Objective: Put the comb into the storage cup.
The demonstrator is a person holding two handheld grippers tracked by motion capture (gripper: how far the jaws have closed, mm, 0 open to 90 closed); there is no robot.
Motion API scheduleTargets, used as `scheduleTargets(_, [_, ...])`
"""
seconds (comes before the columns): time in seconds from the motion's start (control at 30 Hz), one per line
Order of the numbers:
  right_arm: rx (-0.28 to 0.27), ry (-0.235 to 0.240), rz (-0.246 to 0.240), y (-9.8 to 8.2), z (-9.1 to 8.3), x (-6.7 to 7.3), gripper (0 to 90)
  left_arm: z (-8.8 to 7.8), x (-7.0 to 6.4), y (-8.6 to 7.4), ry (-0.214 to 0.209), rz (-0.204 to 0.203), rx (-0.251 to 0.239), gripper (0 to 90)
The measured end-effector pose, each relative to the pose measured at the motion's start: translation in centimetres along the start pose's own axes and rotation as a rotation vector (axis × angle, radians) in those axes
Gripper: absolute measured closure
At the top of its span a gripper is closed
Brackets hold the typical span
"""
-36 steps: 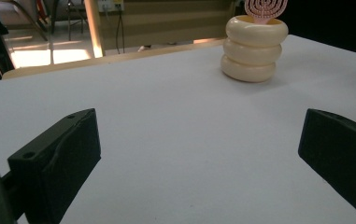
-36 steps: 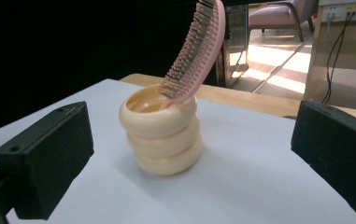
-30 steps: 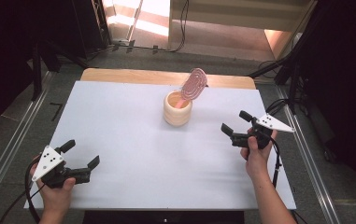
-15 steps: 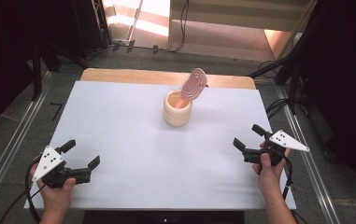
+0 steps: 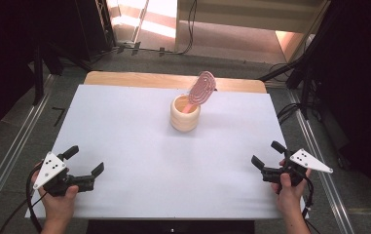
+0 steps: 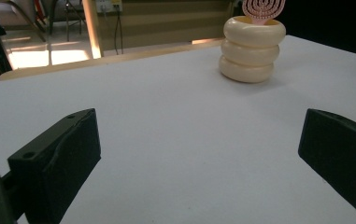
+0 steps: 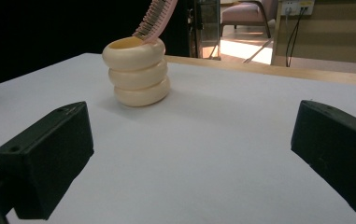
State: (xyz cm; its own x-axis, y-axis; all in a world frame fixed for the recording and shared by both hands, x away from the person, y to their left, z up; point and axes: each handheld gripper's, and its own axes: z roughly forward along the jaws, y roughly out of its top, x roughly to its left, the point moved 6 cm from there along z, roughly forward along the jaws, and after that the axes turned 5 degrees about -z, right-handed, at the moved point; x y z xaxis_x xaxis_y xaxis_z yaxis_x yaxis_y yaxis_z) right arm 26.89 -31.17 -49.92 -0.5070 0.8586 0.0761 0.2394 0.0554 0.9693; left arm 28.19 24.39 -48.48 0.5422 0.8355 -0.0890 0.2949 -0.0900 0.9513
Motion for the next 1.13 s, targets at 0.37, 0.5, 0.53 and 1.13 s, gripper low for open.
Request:
scheduleTargets(0.37, [-0.006, -0.009, -0.002, -1.3, -1.7, -0.5, 0.0, -0.2, 0.1, 0.0, -0.003, 0.001, -0.001, 0.1])
scheduleTargets(0.5, [-0.011, -0.012, -0.001, -1.5, -2.2, -0.7, 0.0, -0.2, 0.2, 0.0, -0.004, -0.005, -0.004, 0.2])
scheduleTargets(0.53, [-0.011, -0.018, -0.004, -1.6, -2.4, -0.8, 0.0, -0.2, 0.2, 0.0, -0.003, -0.008, -0.006, 0.1])
scheduleTargets(1.13, [-0.006, -0.036, 0.010, -2.8, -3.3, -2.0, 0.0, 0.0, 0.7, -0.1, 0.007, -0.017, 0.001, 0.1])
